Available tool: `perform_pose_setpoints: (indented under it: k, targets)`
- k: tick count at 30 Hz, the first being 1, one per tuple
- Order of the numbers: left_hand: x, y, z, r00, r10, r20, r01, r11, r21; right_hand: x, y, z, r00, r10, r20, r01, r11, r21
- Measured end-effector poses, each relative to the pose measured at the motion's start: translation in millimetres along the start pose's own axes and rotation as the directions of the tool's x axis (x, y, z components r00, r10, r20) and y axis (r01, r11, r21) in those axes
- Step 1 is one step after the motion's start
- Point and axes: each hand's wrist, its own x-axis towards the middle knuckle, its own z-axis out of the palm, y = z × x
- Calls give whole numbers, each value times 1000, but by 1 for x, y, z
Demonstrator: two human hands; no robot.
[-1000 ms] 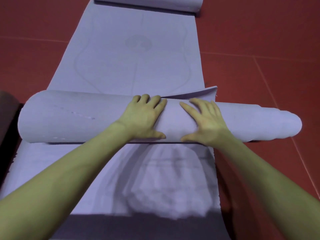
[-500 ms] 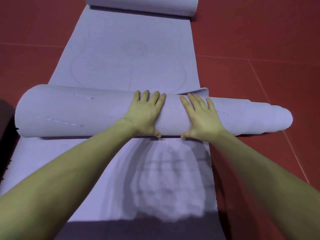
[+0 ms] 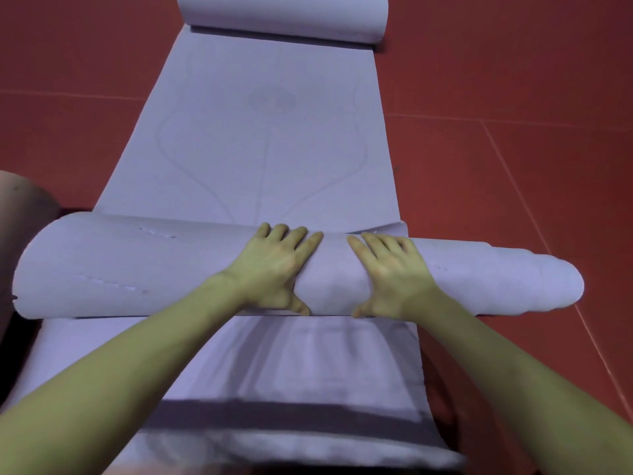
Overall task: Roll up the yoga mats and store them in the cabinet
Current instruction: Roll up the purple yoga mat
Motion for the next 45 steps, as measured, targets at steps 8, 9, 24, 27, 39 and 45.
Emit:
perform_pose_setpoints:
  k: [8,9,24,27,39,45]
  targets:
    - [-54,23,-4,993,19,119,-6,995,-103,-47,-35,-19,973,-59,222,53,998,33]
    - [-59,25,-5,992,24,125,-9,993,-115,-51,-37,-19,967,-54,249,46,998,38]
    - [-42,77,-8,994,-110,-1,110,994,1,-92,-1,13,913,253,-320,-197,960,197]
    - [-20,92,-9,982,-125,141,124,992,21,-104,14,16,952,256,-166,-231,960,156]
    - [23,120,-12,981,-96,167,84,993,80,-96,50,19,947,294,128,-301,953,40]
    - [30,108,-11,992,-75,99,68,996,65,-85,63,26,981,151,-125,-152,988,6]
